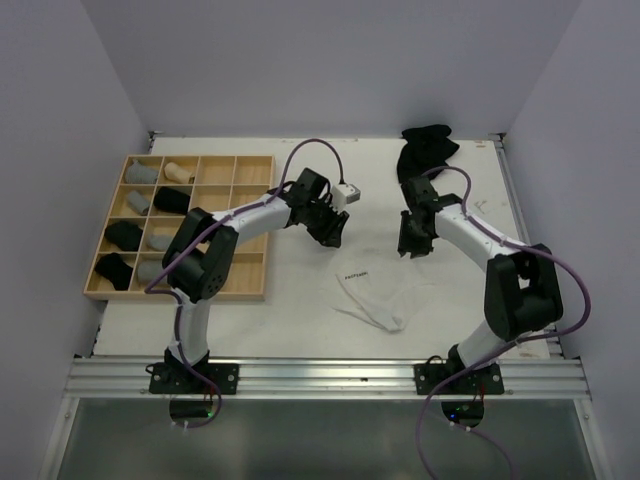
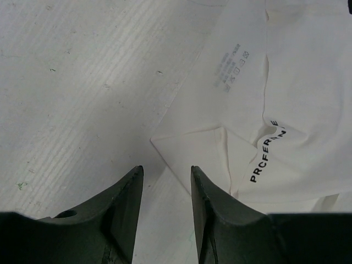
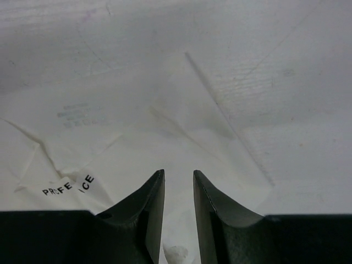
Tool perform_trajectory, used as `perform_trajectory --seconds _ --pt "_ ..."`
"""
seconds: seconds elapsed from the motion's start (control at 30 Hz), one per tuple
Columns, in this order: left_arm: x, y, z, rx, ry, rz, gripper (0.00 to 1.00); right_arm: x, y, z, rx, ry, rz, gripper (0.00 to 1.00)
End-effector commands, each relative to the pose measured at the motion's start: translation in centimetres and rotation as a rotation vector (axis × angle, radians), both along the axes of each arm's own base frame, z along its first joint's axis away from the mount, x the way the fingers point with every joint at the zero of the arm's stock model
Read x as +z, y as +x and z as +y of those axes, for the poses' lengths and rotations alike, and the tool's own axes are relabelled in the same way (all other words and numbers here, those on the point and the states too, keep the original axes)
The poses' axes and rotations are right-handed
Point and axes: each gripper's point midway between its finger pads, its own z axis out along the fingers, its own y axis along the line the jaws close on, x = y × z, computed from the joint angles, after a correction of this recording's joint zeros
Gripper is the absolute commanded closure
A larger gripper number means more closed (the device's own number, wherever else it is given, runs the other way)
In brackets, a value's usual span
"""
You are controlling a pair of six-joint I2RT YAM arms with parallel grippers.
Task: Roll the underwear
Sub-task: Flatten the underwear
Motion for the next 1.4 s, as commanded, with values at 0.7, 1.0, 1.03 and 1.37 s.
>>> perform_trajectory --seconds 0.7,1.0,1.03,1.37 --pt "0.5 0.5 0.3 -0.035 -0.088 0.047 0.48 -4.0 4.0 1.9 0.195 -0.001 0.045 0.87" --pt "0.5 1.6 0.4 -0.005 -0.074 0.014 0.56 2.7 4.3 2.2 0.19 0.037 -0.073 1.0" --pt "0.5 1.6 0.3 -0.003 -0.075 0.015 0.56 3.7 4.3 2.3 0.193 0.043 -0.092 1.0" --pt "0.6 2.1 -0.2 -0.009 -0.084 0.013 0.55 2.8 3.2 2.1 0.21 0.049 -0.05 1.0"
